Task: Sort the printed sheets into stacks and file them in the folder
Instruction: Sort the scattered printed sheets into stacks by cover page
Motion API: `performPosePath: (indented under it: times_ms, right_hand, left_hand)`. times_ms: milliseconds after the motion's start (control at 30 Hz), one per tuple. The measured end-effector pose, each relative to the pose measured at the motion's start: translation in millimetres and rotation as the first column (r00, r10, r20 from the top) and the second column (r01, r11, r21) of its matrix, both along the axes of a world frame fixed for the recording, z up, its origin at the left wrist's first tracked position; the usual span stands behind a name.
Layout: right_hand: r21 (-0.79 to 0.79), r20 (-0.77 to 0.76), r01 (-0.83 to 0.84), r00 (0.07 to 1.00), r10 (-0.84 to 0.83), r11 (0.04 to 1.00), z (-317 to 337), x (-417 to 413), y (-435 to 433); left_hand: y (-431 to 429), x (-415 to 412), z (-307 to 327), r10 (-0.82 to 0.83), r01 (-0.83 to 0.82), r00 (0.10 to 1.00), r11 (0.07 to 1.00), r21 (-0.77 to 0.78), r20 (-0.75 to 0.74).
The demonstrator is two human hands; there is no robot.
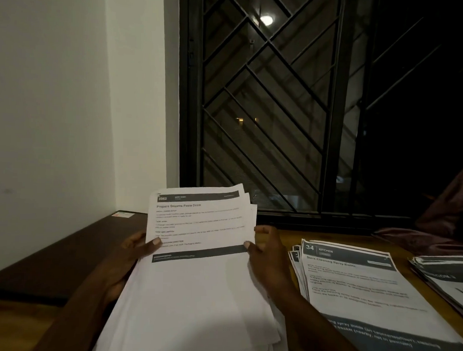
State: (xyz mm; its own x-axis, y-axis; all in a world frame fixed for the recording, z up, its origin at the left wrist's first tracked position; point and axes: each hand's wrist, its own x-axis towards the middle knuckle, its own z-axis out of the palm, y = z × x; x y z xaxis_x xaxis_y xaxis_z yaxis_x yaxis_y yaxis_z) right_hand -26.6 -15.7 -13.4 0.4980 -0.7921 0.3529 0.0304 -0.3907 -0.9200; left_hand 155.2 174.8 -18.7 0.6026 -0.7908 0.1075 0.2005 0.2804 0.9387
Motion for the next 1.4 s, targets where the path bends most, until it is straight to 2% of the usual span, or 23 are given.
performPosePath:
  times_ms: [100,233,400,533,667,800,900,1000,1067,1133,1200,1267,1333,1400]
  right_hand:
    - [0.066,-0.026,-0.028,0.999,0.03,0.997,-1,2,-11]
    - [0.105,-0.064,0.05,0.997,-0.043,0.993,0,-7,-20]
    - [0.072,0.016,0.034,0.999,-0.035,0.997,-3,-6,-13]
    - [0.119,0.03,0.055,0.998,-0.059,0.991,3,-8,-17]
    - [0.075,-0.001,0.201,0.979,-0.201,0.977,9,-32,-42]
    - [0.163,0.003,0.358,0.932,-0.363,0.919,5,-57,-69]
    - [0.13,0.001,0.397,0.916,-0.401,0.909,-1,-60,-75]
    - [0.038,-0.038,0.365,0.931,-0.364,0.93,-3,-53,-66]
    - [0.021,-0.098,0.281,0.956,-0.277,0.96,-6,-42,-55]
    - [-0.024,-0.212,0.193,0.958,-0.194,0.981,-10,-31,-45]
    - [-0.097,-0.381,0.115,0.914,-0.143,0.989,-15,-23,-38]
    - [-0.107,-0.458,0.062,0.883,-0.104,0.992,-20,-19,-34]
    - [-0.07,-0.407,0.038,0.911,-0.063,0.997,-26,-15,-34]
    - [-0.045,-0.247,0.074,0.966,-0.083,0.996,-21,-12,-34]
  left_hand:
    - [-3,0,-1,0.064,-0.064,0.998,0.998,-0.021,-0.012]
    - [-3,3,-3,0.151,-0.151,0.988,0.988,0.012,0.017]
    - [-6,4,-1,0.161,-0.162,0.986,0.987,0.02,0.041]
    - [-6,8,-3,0.206,-0.21,0.975,0.977,0.033,0.083]
    - [3,19,-3,0.339,-0.344,0.932,0.939,0.013,0.125]
    - [25,45,-6,0.406,-0.407,0.914,0.911,-0.072,-0.024]
    - [37,58,-9,0.457,-0.468,0.875,0.883,-0.038,-0.161]
    - [42,91,-27,0.529,-0.538,0.833,0.843,-0.013,-0.161]
    - [38,86,-26,0.456,-0.461,0.883,0.887,-0.017,-0.107]
    - [26,49,-9,0.439,-0.439,0.898,0.898,0.008,-0.038]
    - [8,29,-6,0.434,-0.435,0.901,0.9,0.032,0.033]
    - [-6,21,-8,0.429,-0.442,0.893,0.893,0.084,0.136]
    - [-15,26,-11,0.431,-0.447,0.892,0.887,0.117,0.139]
    - [-19,28,-13,0.42,-0.427,0.904,0.894,0.138,0.075]
